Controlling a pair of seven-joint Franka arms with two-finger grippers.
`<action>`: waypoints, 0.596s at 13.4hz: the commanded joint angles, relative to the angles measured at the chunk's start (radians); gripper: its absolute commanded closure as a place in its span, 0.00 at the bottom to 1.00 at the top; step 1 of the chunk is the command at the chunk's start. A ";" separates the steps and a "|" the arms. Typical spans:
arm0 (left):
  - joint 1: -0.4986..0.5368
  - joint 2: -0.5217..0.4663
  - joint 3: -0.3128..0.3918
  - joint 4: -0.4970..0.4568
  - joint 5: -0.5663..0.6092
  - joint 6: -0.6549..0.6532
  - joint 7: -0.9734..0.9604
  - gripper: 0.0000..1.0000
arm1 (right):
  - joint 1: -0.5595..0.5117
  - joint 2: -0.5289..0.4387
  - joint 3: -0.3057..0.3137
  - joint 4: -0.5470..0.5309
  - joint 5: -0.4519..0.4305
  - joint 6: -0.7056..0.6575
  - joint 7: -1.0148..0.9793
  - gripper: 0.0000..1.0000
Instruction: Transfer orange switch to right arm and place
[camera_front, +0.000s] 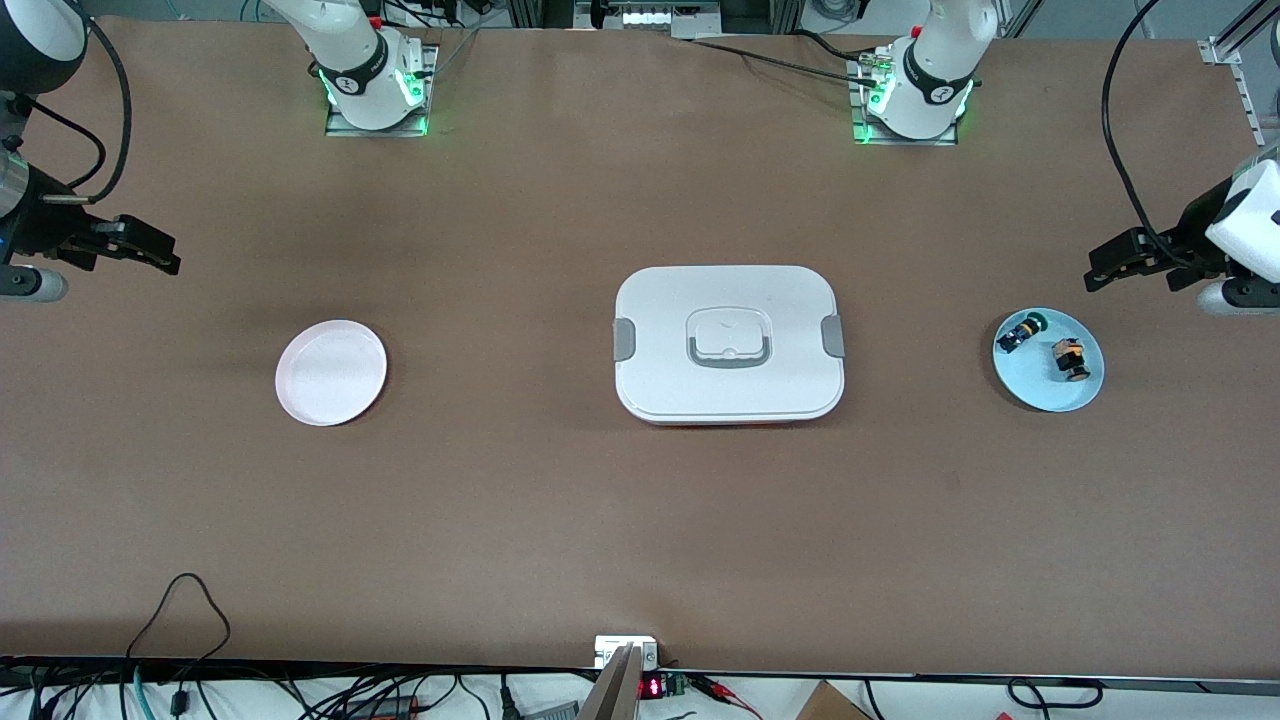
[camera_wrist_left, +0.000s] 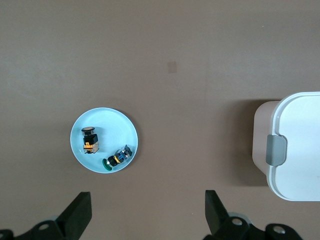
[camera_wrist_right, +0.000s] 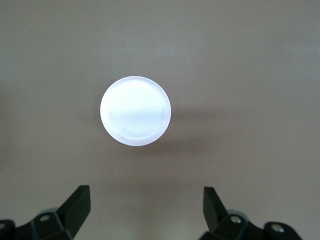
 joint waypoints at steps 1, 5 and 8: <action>-0.015 0.001 0.014 0.028 -0.018 -0.028 -0.008 0.00 | 0.002 -0.013 0.000 0.000 0.016 -0.011 -0.004 0.00; -0.015 0.006 0.014 0.030 -0.015 -0.026 -0.006 0.00 | 0.009 -0.010 0.000 0.000 0.016 -0.011 -0.004 0.00; 0.001 0.035 0.016 -0.008 -0.015 -0.023 0.035 0.00 | 0.009 -0.007 0.001 0.000 0.016 -0.011 -0.004 0.00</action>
